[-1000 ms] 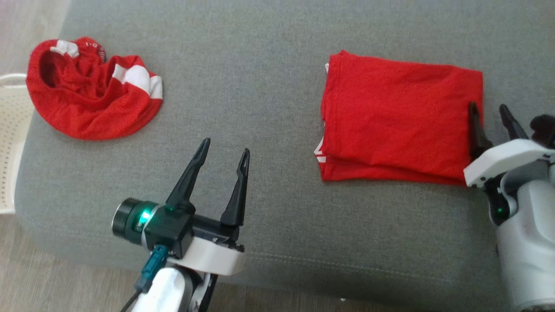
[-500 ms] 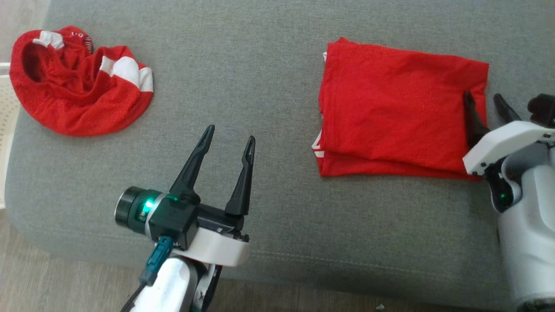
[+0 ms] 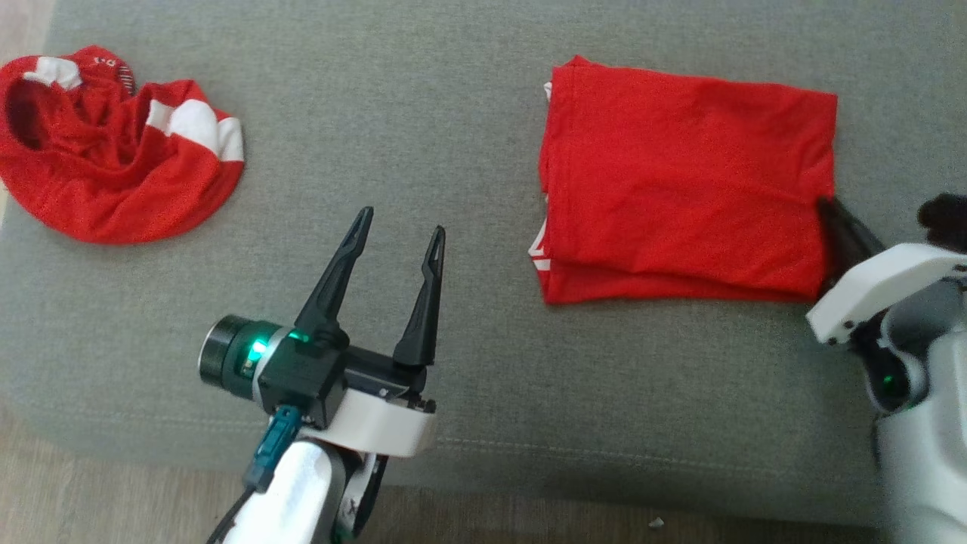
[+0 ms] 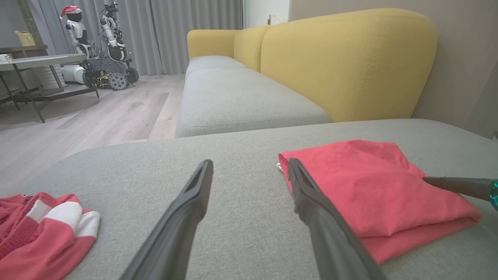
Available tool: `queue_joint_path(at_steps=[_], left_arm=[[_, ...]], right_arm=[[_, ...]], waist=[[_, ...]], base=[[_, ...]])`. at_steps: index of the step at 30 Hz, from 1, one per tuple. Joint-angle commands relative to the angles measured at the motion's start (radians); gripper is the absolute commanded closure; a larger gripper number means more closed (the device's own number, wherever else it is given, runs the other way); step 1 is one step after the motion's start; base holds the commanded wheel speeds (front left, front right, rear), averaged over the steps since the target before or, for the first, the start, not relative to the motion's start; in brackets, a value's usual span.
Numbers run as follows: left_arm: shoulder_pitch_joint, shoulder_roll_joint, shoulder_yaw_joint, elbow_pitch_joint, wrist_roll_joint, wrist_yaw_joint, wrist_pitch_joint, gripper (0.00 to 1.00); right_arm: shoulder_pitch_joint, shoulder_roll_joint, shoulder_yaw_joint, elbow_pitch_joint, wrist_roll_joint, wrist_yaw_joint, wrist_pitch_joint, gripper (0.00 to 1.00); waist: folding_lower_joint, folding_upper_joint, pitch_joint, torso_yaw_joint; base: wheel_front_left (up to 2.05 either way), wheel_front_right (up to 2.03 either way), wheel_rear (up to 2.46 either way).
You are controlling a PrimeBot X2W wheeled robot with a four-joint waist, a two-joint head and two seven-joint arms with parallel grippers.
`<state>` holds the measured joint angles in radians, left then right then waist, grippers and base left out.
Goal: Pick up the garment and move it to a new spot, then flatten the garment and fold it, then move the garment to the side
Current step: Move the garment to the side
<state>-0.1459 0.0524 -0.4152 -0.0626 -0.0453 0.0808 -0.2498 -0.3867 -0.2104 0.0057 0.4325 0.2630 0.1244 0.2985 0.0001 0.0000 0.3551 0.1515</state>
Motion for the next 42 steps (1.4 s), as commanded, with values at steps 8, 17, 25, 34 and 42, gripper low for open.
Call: queue_joint_path(at_steps=[8,17,25,34,42], left_arm=[[-0.051,-0.002,0.032,-0.042,0.009,-0.006,-0.012,0.00],[-0.086,-0.001,0.036,-0.046,0.026,-0.024,-0.012,0.00],[-0.139,0.009,0.032,-0.057,0.044,-0.040,-0.012,0.00],[-0.176,0.016,0.018,-0.070,0.048,-0.048,-0.012,0.00],[-0.211,0.021,0.004,-0.060,0.046,-0.054,-0.012,0.00]], right_arm=[[-0.034,-0.122,-0.052,-0.131,-0.010,0.006,0.001,1.00],[-0.107,-0.259,-0.117,-0.146,-0.034,0.006,0.001,1.00],[-0.190,-0.361,-0.206,-0.159,-0.096,0.006,-0.004,1.00],[-0.198,-0.390,-0.299,-0.255,-0.189,0.006,0.018,1.00],[-0.207,-0.342,-0.365,-0.308,-0.321,0.006,-0.035,0.00]], waist=[[-0.0001,0.0000,0.038,-0.060],[-0.0001,0.0000,0.097,-0.130],[-0.0001,0.0000,0.185,-0.173],[-0.0001,0.0000,0.258,-0.203],[-0.0001,0.0000,0.270,-0.199]], base=[[0.00,0.00,0.00],[0.00,0.00,0.00],[0.00,0.00,0.00],[0.00,0.00,0.00],[0.00,0.00,0.00]])
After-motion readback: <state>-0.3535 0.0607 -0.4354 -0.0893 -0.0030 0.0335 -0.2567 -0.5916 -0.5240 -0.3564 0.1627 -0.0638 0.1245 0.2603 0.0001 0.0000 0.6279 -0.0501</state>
